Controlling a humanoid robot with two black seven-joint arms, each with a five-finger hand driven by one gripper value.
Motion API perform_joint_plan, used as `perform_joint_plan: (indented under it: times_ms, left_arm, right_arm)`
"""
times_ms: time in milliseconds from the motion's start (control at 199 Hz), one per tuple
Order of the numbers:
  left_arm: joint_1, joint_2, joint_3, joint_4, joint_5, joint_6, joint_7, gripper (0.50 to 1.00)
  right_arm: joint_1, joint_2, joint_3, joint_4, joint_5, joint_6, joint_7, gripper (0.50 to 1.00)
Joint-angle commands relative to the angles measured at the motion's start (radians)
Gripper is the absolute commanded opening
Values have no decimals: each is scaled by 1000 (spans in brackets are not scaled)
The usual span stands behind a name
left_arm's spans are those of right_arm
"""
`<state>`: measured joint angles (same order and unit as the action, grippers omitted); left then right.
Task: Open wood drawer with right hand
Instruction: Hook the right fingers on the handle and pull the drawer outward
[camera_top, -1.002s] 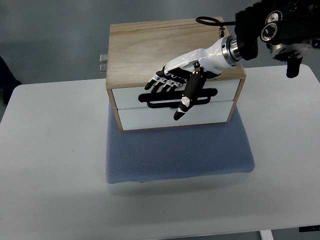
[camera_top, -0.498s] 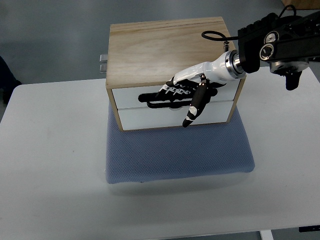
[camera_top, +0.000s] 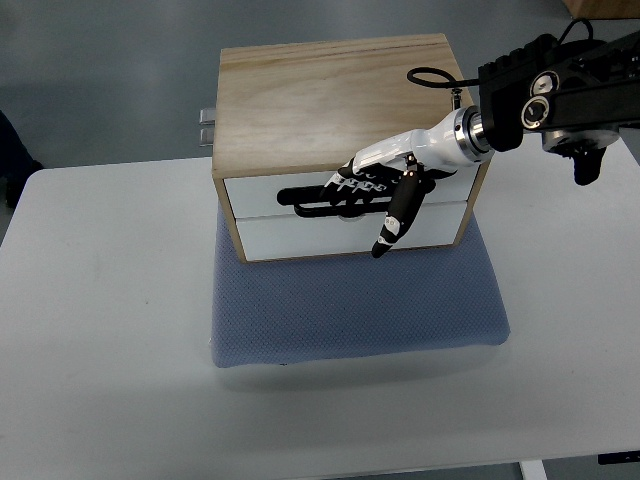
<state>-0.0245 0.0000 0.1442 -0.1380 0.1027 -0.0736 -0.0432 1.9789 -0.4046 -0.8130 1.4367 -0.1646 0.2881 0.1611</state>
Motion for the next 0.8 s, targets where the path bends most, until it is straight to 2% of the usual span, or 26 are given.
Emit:
perform_joint_plan:
  times_ms: [0, 357, 468, 795]
  left_arm:
    - [0, 0, 0, 0, -1, 0, 0, 1000]
    - [0, 0, 0, 0, 0, 0, 0, 1000]
    - [0, 0, 0, 0, 0, 0, 0, 1000]
    - [0, 0, 0, 0, 0, 0, 0, 1000]
  right_arm:
    - [3, -7, 0, 1, -1, 32, 1, 930]
    - [26, -33, 1, 4, -23, 224, 5, 932]
    - [34, -53, 3, 8, -27, 323, 9, 932]
    - [60, -99, 15, 34, -50, 323, 9, 932]
